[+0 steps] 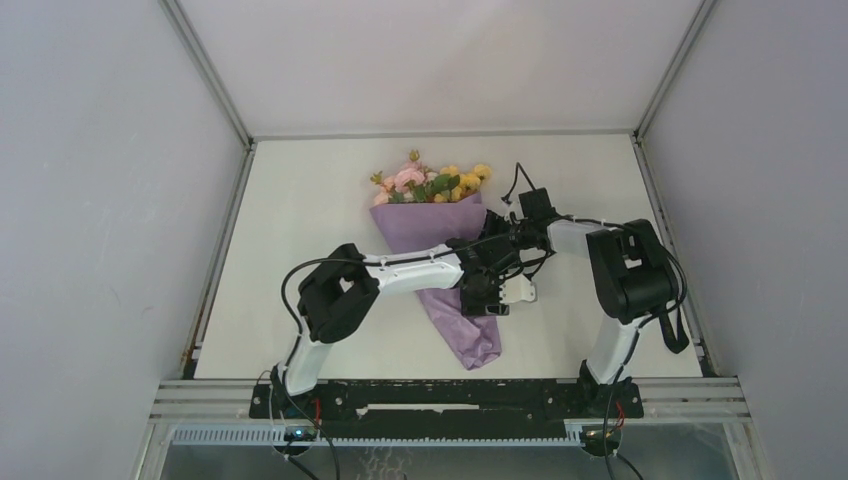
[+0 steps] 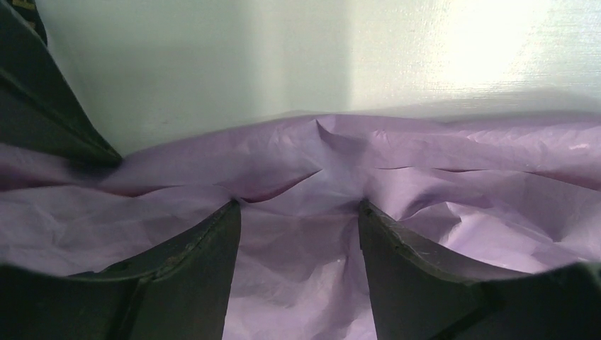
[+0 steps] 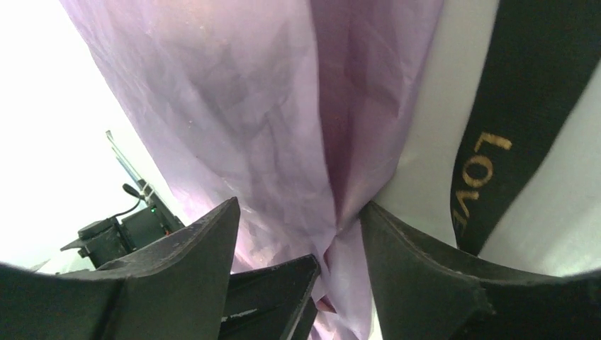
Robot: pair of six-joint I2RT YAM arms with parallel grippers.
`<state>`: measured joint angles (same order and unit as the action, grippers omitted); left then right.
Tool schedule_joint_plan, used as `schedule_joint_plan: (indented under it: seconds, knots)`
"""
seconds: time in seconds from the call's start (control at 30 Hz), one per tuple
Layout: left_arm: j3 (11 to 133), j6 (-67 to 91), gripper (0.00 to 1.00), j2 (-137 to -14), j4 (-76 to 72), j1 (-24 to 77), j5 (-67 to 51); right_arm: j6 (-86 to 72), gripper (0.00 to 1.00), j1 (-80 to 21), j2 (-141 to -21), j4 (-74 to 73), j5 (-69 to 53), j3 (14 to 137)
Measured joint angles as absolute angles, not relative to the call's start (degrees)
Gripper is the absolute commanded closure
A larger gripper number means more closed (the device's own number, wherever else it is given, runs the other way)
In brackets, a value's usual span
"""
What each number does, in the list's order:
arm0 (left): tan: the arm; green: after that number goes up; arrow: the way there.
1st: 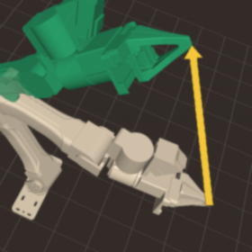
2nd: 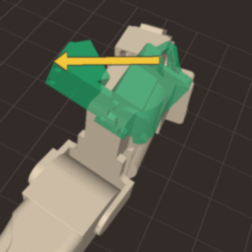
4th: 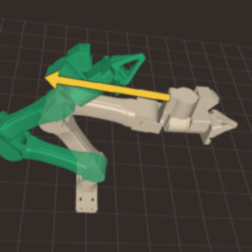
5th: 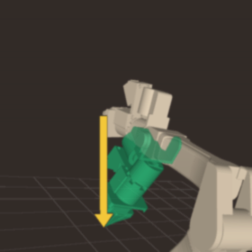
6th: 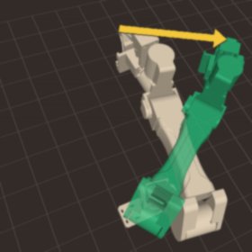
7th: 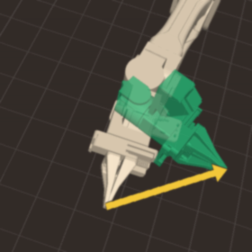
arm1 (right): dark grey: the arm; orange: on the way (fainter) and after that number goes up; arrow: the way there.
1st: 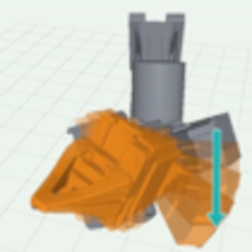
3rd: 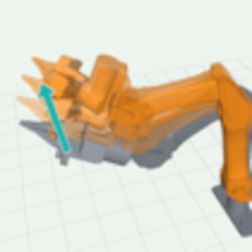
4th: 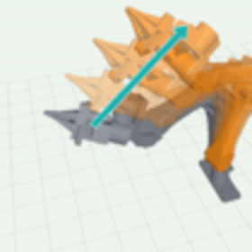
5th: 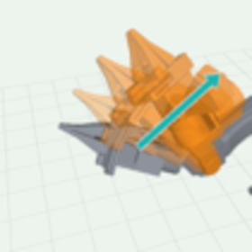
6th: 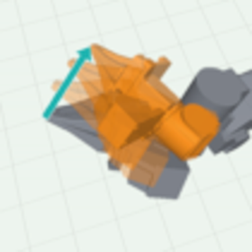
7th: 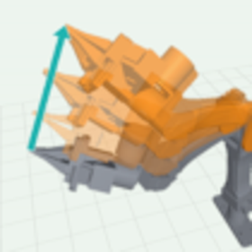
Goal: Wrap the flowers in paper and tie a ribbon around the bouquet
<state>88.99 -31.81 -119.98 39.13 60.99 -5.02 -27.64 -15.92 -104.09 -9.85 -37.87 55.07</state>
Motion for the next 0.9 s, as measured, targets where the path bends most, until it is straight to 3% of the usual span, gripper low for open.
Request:
schedule_joint_plan:
  seconds: [0.23, 0.27, 0.43, 0.6, 0.9]
  knots:
    - [87.7, -32.6, 0.32, -119.1, 38.5, 61.0, -3.7, -32.1, 0.95, -16.1, -110.8, -1.0, -43.9, 55.0]
    - [87.4, -33.0, 0.32, -118.8, 38.2, 61.0, -3.4, -33.0, 1.00, -16.1, -111.7, 0.5, -44.8, 55.0]
    - [86.1, -34.6, 0.29, -117.8, 37.8, 60.8, -1.8, -36.4, 1.00, -16.0, -113.4, 6.5, -48.6, 54.9]
    - [86.7, -36.7, 0.17, -116.2, 40.6, 58.5, -3.9, -37.3, 1.00, -15.3, -114.3, 8.8, -50.2, 56.9]
    - [107.7, -40.2, 0.15, -117.2, 44.8, 53.5, -9.4, -30.4, 1.00, -12.2, -124.2, 2.6, -53.6, 76.1]
